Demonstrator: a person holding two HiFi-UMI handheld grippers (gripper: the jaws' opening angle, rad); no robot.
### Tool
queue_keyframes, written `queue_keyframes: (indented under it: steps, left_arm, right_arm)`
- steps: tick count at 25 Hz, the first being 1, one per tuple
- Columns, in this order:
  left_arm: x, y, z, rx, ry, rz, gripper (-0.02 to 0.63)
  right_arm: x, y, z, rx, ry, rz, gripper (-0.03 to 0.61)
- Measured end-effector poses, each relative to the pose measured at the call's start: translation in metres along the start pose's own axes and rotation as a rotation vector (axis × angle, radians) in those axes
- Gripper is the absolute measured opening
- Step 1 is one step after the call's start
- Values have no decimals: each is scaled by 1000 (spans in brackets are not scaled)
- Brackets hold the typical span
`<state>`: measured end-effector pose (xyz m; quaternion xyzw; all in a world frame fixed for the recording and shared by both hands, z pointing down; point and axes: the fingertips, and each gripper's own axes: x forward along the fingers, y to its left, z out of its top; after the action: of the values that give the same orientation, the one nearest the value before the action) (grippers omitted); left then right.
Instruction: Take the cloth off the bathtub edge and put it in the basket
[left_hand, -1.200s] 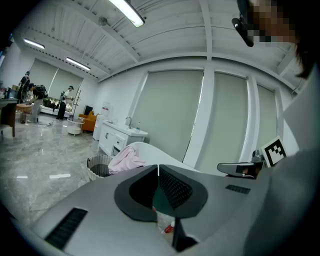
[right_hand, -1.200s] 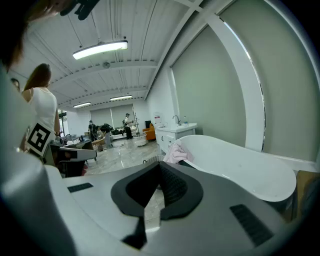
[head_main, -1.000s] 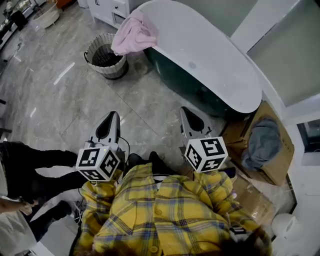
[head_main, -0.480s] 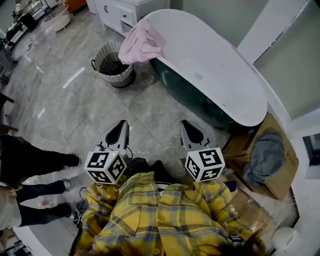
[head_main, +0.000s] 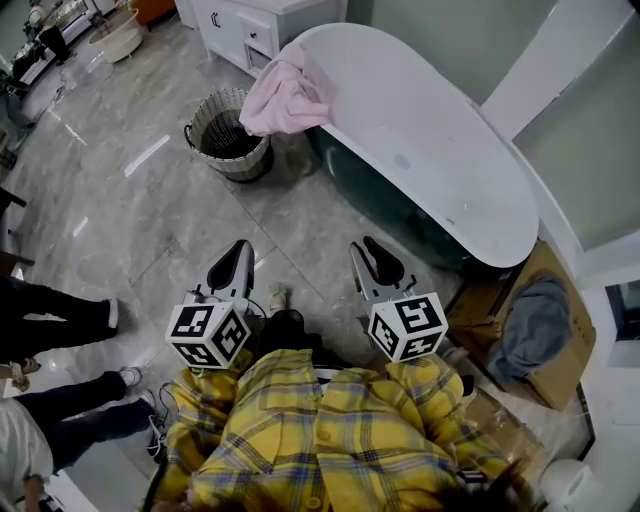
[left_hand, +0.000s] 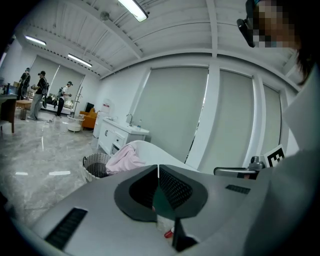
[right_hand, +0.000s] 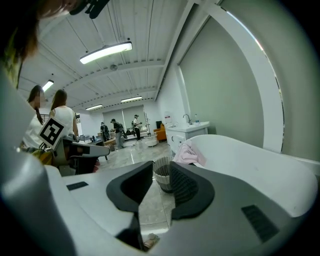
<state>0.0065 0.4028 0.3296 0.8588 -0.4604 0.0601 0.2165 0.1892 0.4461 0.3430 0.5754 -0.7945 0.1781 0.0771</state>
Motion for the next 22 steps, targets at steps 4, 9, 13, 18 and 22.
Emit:
queue_keyframes:
  steps: [4, 9, 13, 18, 22]
  left_arm:
    - [25, 29, 13, -9, 3, -7, 23]
    - [49, 76, 34, -18, 3, 2, 23]
    - [65, 112, 49, -20, 9, 9, 23]
    - [80, 154, 60, -28, 27, 13, 23]
    - [89, 177, 62, -33, 45, 6, 23]
  right_arm:
    - [39, 1, 11, -15, 14, 7, 117]
    - [95, 5, 26, -38, 34, 9, 146]
    - [138, 6, 36, -46, 44, -2, 167]
    - [184, 11, 47, -32, 53, -15, 186]
    - [210, 14, 49, -28, 64, -29, 209]
